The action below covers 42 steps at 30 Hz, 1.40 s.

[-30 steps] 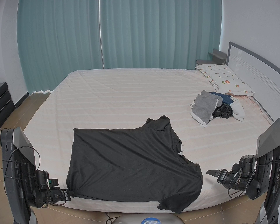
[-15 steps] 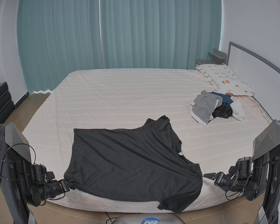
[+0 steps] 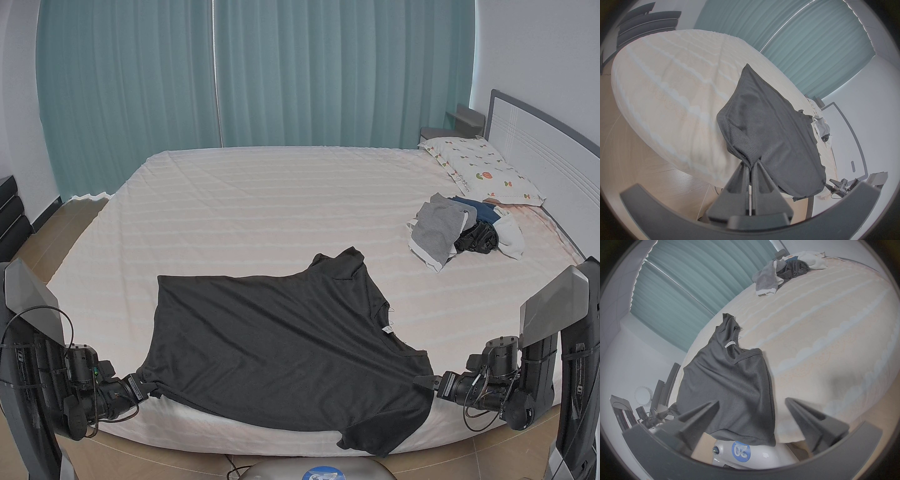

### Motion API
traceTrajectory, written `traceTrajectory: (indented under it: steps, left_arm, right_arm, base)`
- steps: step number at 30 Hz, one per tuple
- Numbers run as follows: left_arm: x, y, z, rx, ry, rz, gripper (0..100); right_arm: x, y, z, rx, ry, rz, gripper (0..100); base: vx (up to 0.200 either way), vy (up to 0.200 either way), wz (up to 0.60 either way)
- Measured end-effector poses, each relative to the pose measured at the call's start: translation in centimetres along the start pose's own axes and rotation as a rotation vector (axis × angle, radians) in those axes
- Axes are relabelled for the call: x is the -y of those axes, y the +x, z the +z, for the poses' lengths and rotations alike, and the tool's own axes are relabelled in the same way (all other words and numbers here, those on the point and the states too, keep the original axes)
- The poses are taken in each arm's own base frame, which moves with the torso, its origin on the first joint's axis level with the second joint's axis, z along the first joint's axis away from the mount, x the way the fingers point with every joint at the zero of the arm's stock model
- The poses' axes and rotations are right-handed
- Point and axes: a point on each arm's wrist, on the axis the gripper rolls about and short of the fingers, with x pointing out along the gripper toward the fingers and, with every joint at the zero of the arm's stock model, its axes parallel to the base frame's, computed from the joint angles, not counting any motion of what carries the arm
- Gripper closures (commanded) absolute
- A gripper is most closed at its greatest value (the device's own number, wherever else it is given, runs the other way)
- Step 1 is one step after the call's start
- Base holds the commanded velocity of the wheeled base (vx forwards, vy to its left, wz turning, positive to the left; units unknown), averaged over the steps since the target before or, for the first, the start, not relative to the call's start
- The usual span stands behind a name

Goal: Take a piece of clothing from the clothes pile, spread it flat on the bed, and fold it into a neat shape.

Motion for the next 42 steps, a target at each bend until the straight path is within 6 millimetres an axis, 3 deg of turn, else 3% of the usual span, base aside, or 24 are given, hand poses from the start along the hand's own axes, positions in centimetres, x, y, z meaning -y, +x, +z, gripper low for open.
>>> traceTrajectory:
  steps: [7,23,24,33,42]
  left_arm:
    - [0.0,-0.1,0.0,0.002,-0.006,0.000,100]
    - [0.0,0.1,0.4,0.019,-0.035,-0.004,100]
    - [0.0,0.2,0.4,0.019,-0.036,-0.005,100]
    - [-0.2,0.5,0.3,0.010,-0.043,-0.002,100]
    - [-0.3,0.6,0.2,0.004,-0.046,0.001,100]
  right_arm:
    - [-0.2,2.1,1.1,0.018,-0.023,0.009,100]
    - [-2.1,6.6,7.3,0.178,-0.090,0.065,100]
    - [-2.2,6.8,7.6,0.183,-0.093,0.068,0]
    - [-1.9,7.4,7.8,0.201,-0.086,0.076,0]
    - [-1.1,4.0,5.6,0.120,-0.030,0.046,0]
  base:
    - [0.000,0.000,0.00]
    - [0.000,0.000,0.00]
    - [0.000,0.000,0.00]
    - [0.000,0.000,0.00]
    - [0.000,0.000,0.00]
